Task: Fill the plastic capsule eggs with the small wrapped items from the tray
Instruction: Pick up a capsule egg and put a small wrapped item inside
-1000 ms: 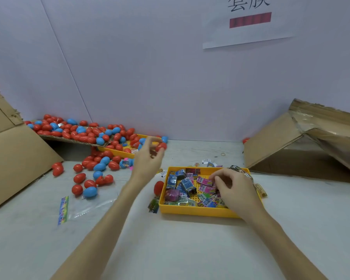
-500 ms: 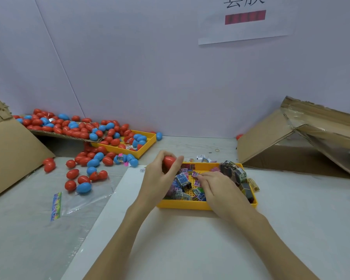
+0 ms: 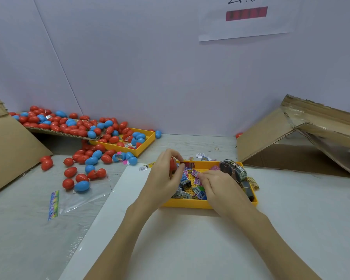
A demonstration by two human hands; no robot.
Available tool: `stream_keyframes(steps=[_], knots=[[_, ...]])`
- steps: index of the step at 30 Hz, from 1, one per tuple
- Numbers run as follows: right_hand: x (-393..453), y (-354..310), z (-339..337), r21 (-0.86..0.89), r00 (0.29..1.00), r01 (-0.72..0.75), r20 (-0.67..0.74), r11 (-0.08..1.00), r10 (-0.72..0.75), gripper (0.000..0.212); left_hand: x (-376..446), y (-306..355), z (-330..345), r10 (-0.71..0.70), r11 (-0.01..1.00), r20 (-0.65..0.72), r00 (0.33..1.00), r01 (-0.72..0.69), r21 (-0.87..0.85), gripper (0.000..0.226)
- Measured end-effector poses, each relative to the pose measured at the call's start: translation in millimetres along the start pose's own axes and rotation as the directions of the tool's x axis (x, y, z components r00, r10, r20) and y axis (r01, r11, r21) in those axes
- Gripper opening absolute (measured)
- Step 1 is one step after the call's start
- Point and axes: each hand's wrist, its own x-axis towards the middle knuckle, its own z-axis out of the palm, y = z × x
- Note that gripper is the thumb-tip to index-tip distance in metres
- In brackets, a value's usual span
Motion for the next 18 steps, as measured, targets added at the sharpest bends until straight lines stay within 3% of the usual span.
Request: stream_keyframes(steps=[5, 11, 14, 18], knots=[[-3.0, 1.1, -1.3, 0.093, 0.998, 0.026, -0.062, 0.995, -0.02, 0.045, -0.8, 2.4, 3.8, 0.1, 0.961, 0.043, 0.994, -0.108, 0.256, 0.016], [0.6, -1.2, 1.4, -0.004, 1.0, 0.026, 0.005, 1.0, -0.026, 0.051, -1.9, 2.8, 4.8, 0.1, 0.955, 0.039, 0.994, -0.107, 0.275, 0.011], [-0.6, -0.3, 1.2, 0.056, 0.996, 0.057, -0.07, 0.997, -0.053, 0.042, -2.4, 2.8, 4.5, 0.088, 0.955, 0.034, 0.996, -0.094, 0.282, 0.013], [-6.1, -3.3, -3.3, 0.057, 0.953, 0.2, -0.243, 0.978, -0.181, 0.034, -1.8, 5.5, 4.5, 0.081, 0.948, 0.014, 0.997, -0.081, 0.307, 0.032]])
